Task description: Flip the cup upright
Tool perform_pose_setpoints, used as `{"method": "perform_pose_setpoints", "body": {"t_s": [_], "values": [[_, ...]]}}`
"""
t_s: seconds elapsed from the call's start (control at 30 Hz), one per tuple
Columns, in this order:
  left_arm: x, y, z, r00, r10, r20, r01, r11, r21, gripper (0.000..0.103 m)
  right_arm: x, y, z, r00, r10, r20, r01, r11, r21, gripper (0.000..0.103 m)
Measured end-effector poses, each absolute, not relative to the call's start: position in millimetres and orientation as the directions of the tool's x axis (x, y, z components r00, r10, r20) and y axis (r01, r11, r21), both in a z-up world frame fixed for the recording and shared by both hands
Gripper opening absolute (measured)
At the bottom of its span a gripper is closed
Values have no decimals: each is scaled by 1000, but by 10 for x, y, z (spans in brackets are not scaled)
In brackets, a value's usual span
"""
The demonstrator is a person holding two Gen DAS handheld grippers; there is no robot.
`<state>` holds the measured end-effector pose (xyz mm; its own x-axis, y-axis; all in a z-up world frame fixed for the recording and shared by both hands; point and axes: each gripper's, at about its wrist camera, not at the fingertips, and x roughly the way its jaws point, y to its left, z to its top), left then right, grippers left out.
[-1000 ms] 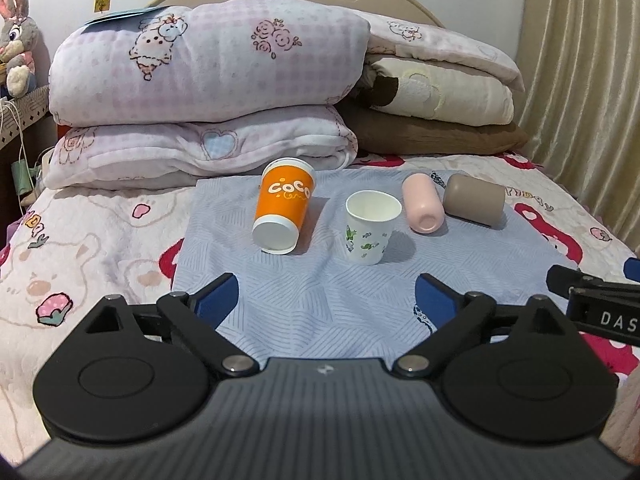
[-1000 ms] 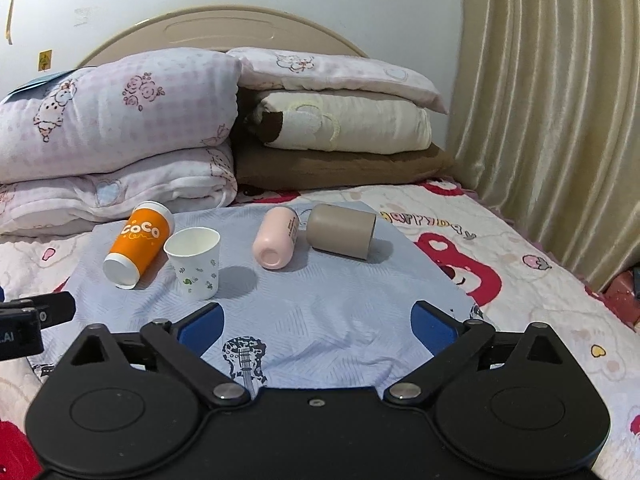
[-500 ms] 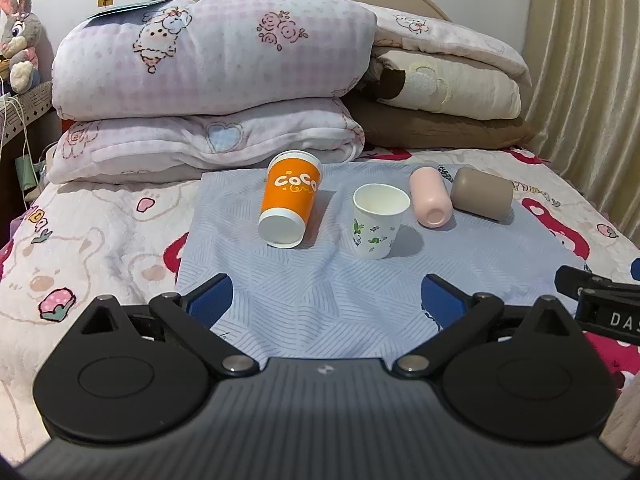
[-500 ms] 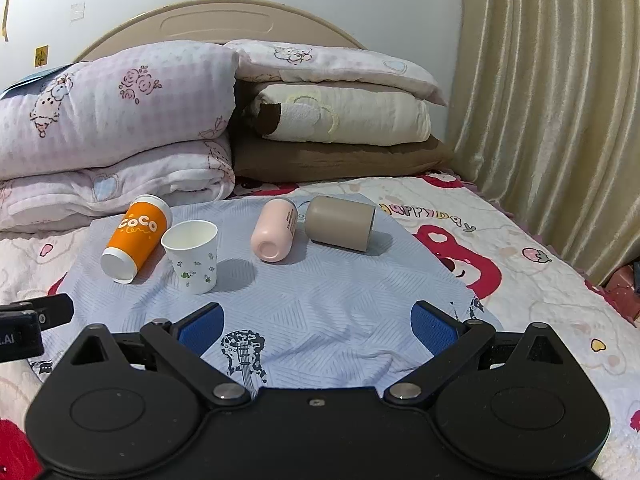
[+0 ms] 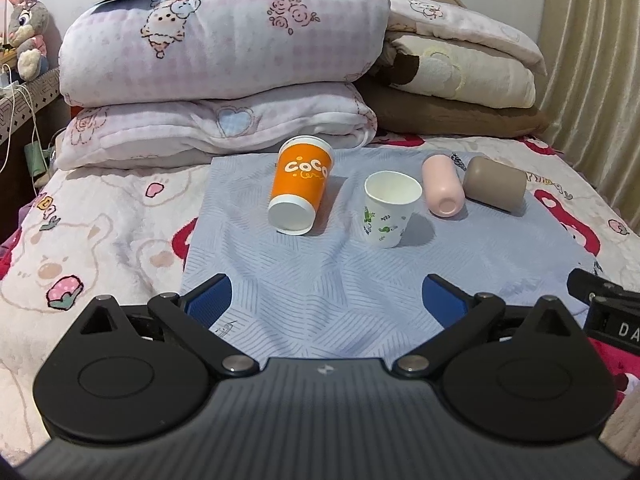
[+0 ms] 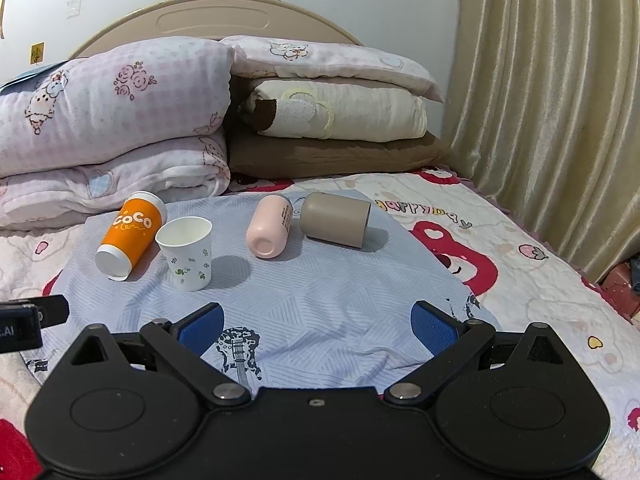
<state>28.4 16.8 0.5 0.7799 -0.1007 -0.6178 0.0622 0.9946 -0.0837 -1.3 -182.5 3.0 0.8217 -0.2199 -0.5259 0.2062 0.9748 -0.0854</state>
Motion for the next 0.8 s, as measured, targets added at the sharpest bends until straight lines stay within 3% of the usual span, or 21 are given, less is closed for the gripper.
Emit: {"method": "perform_pose_setpoints", "body": {"t_s": [0.8], "values": [[225,77,18,822,-74,-565,67,997,-33,103,-21,-1877,34,821,-221,-527,212,974,-79,101]]}}
